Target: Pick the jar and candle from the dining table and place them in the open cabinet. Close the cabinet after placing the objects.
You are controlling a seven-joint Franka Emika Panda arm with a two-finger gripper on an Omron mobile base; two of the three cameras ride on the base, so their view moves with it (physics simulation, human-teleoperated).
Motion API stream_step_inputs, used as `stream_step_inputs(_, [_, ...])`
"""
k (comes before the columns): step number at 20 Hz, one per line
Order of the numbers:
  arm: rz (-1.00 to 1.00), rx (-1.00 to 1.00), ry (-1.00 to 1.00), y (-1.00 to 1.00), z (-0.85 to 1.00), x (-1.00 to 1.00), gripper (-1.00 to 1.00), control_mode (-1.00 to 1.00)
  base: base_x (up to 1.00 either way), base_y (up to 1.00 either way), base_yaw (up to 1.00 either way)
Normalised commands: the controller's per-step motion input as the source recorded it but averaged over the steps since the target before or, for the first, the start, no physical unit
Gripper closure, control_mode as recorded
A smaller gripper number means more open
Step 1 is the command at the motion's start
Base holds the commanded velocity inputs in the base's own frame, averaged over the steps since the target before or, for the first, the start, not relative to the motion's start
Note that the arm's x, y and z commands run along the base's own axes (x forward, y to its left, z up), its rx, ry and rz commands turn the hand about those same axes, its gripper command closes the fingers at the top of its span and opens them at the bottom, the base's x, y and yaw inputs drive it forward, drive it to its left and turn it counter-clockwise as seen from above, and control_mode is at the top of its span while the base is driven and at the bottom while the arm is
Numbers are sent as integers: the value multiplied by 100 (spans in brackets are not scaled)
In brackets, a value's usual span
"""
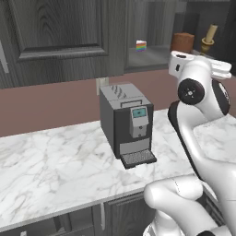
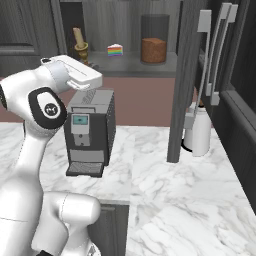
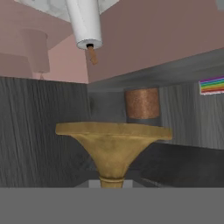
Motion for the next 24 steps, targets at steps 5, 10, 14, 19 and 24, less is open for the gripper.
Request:
stream_step_inputs(5, [0,3,8,7,0,61,100,-100,0,0,0])
stream_step_inputs(10, [0,0,7,4,0,25,100,-100,0,0,0])
stream_step_inputs(14, [0,0,0,0,-2,14,100,-100,0,0,0])
stream_step_inputs(19, [1,0,0,0,-11,31,100,-100,0,0,0])
stream_step_inputs(24, [4,0,0,0,-4,49,100,-100,0,0,0])
